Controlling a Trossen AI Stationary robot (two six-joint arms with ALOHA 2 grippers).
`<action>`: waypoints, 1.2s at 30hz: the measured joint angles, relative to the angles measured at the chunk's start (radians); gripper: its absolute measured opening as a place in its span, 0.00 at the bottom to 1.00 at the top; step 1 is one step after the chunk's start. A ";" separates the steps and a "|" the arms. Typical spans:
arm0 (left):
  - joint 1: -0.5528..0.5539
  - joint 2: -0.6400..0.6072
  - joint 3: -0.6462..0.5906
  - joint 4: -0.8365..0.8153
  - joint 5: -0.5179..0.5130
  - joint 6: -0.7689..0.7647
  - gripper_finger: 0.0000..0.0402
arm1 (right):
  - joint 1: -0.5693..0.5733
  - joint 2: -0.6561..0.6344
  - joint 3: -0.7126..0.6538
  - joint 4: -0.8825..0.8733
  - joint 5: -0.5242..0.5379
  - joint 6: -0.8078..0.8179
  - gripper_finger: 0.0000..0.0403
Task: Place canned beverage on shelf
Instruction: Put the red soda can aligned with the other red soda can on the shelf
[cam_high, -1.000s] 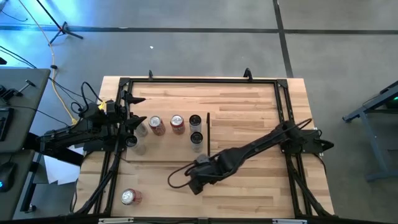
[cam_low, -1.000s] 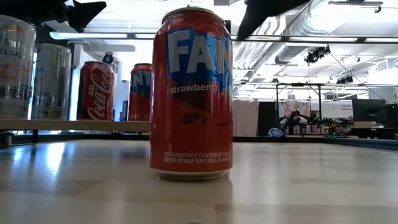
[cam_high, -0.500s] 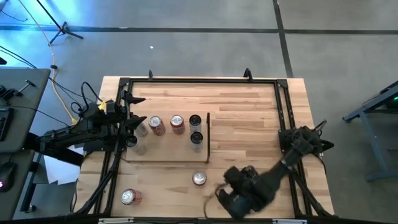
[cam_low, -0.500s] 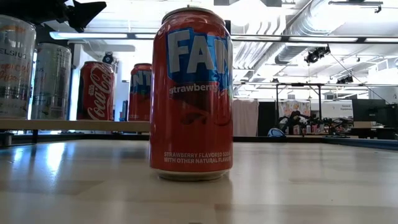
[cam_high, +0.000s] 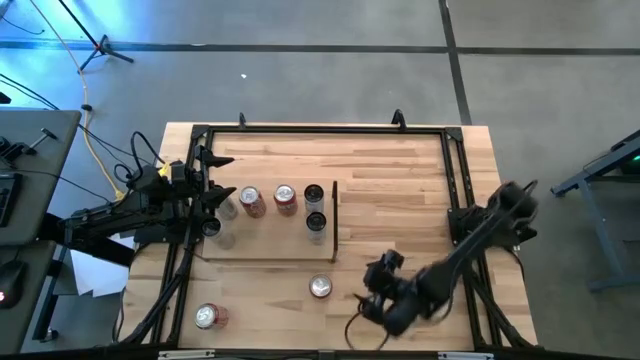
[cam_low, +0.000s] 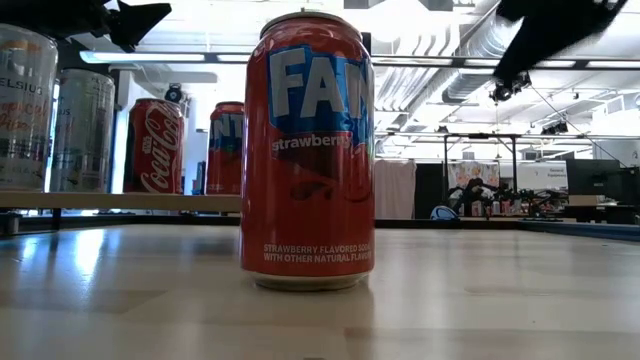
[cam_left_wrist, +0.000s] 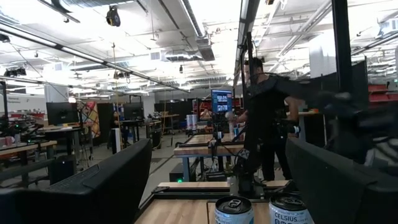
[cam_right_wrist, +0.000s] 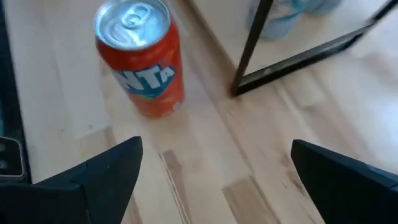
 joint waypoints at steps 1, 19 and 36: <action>0.000 0.000 0.000 0.000 0.000 0.000 0.86 | -0.020 -0.043 -0.083 0.110 -0.025 -0.042 0.99; 0.000 0.000 0.000 0.000 0.000 0.000 0.86 | -0.394 -0.829 -0.928 0.951 -0.312 -0.849 0.99; 0.000 0.000 0.000 0.000 0.000 0.000 0.86 | -0.780 -1.209 -1.271 1.176 -0.470 -0.938 0.99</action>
